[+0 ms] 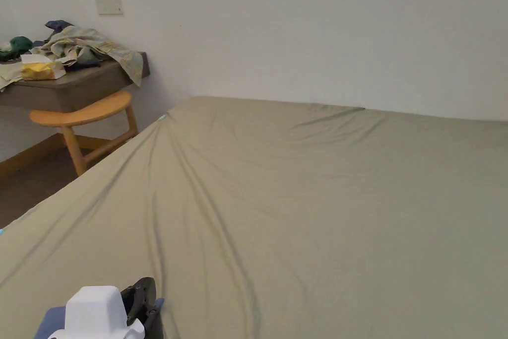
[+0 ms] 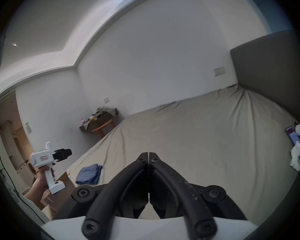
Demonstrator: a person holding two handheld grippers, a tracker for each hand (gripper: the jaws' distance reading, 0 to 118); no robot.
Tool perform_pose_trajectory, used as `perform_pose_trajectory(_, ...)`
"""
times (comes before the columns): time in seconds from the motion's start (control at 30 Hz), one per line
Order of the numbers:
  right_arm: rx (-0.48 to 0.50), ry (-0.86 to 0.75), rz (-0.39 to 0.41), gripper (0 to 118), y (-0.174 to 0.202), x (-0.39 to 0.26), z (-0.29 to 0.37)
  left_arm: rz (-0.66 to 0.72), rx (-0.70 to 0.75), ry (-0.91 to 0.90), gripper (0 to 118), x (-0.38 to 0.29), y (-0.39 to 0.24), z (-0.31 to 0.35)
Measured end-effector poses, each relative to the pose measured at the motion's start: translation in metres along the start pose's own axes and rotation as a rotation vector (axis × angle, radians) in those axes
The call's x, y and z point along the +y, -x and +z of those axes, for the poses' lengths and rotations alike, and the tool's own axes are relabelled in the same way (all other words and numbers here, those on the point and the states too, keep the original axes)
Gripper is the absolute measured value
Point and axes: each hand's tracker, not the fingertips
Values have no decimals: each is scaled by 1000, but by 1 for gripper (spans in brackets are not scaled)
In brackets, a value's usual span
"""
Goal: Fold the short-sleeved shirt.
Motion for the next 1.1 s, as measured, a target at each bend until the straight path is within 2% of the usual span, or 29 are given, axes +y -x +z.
perform_pose_trajectory(0.07, -36, -61, -6, 0, -9, 0, 21, -25, -54, -63, 0, 3, -43, 21)
perform_pose_trajectory(0.23, -131, -177, 63, 0, -18, 1, 63, -125, -146, -219, 0, -1, -133, 71)
perform_pose_trajectory(0.37, -248, -263, 192, 0, -11, 7, 87, -125, -199, -266, 0, -1, -184, 103)
perform_pose_trajectory(0.57, -412, -369, 396, 0, 2, 10, 101, -170, -239, -306, 0, -6, -225, 128)
perform_pose_trajectory(0.63, -426, -377, 431, 0, 4, 8, 101, -171, -234, -318, 0, -8, -228, 133)
perform_pose_trajectory(0.83, -447, -385, 460, 0, 9, 5, 97, -146, -199, -334, 0, -6, -223, 137)
perform_pose_trajectory(1.1, -454, -381, 442, 0, 10, 5, 88, -146, -162, -355, 0, -4, -211, 134)
